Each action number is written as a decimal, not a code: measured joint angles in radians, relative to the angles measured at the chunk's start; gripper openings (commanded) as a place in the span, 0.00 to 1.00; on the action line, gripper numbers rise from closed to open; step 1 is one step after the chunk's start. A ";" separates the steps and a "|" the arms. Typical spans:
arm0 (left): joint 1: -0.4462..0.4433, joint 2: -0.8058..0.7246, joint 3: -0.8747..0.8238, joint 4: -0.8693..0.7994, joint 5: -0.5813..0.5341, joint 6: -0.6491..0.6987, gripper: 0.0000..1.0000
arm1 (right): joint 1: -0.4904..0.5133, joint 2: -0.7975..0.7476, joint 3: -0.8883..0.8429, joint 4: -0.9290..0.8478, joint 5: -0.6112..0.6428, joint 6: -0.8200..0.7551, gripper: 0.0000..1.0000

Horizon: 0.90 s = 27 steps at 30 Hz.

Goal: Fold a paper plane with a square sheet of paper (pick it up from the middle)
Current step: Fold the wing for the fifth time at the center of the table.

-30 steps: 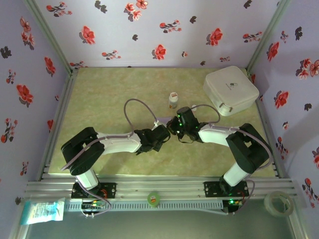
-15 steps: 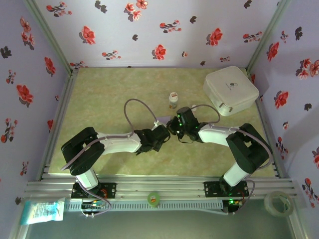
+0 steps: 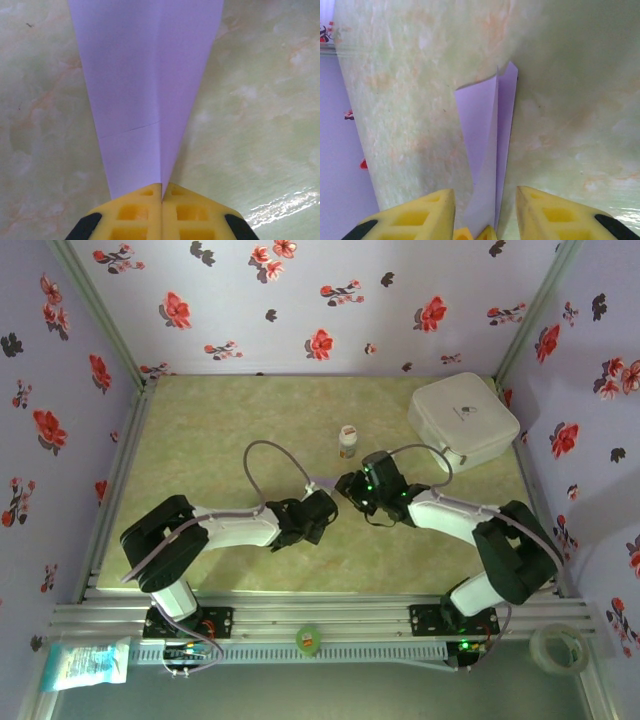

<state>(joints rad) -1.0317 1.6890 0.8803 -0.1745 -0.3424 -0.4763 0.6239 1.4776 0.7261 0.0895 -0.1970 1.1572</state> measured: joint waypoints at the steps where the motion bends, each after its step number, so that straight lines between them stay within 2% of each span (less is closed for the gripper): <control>1: 0.010 -0.008 -0.010 0.014 0.020 -0.004 0.00 | -0.005 -0.013 0.000 -0.013 0.007 -0.010 0.38; 6: 0.061 -0.053 -0.070 0.094 0.118 -0.037 0.00 | -0.018 -0.050 0.000 -0.045 0.023 -0.046 0.41; 17: 0.185 -0.098 -0.209 0.317 0.383 -0.130 0.00 | -0.024 -0.061 -0.008 -0.042 0.018 -0.058 0.41; 27: 0.247 -0.097 -0.251 0.467 0.559 -0.198 0.00 | -0.024 -0.016 -0.008 0.019 -0.036 -0.058 0.41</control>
<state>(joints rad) -0.7845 1.5921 0.6296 0.2920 0.2169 -0.6739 0.5999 1.4612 0.7181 0.1089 -0.2329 1.0992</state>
